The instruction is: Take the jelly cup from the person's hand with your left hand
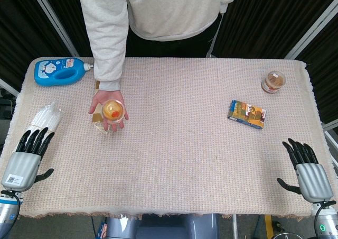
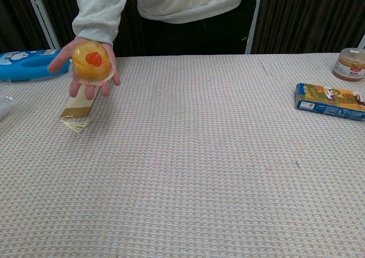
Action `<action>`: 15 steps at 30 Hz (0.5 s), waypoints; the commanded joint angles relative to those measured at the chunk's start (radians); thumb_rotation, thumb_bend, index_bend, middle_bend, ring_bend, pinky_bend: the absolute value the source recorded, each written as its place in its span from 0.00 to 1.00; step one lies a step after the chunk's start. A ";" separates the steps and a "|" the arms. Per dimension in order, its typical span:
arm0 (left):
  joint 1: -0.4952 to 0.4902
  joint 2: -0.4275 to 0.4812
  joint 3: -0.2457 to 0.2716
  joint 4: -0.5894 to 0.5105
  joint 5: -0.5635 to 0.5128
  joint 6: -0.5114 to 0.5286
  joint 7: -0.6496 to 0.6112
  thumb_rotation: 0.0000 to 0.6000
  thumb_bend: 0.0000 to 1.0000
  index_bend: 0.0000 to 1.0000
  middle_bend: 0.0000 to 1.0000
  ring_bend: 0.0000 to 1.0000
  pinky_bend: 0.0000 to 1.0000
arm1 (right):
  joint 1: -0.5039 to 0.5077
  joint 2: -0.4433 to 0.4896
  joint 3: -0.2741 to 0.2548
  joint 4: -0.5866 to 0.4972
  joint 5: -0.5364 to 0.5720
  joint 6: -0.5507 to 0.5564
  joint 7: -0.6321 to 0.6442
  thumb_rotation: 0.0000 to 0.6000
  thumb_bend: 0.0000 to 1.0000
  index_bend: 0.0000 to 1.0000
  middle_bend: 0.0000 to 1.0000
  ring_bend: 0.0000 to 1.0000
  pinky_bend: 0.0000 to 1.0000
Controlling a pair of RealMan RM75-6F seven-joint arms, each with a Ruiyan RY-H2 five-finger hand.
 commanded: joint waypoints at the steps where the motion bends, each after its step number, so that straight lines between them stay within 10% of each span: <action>1: 0.000 0.000 0.000 0.000 0.001 0.001 0.000 1.00 0.13 0.00 0.00 0.00 0.00 | -0.001 0.001 -0.001 0.000 0.000 0.001 0.000 1.00 0.10 0.05 0.00 0.00 0.00; 15: -0.008 0.005 -0.003 -0.007 0.001 -0.011 0.017 1.00 0.13 0.00 0.00 0.00 0.00 | 0.001 0.001 -0.001 0.003 -0.001 -0.002 0.001 1.00 0.10 0.05 0.00 0.00 0.00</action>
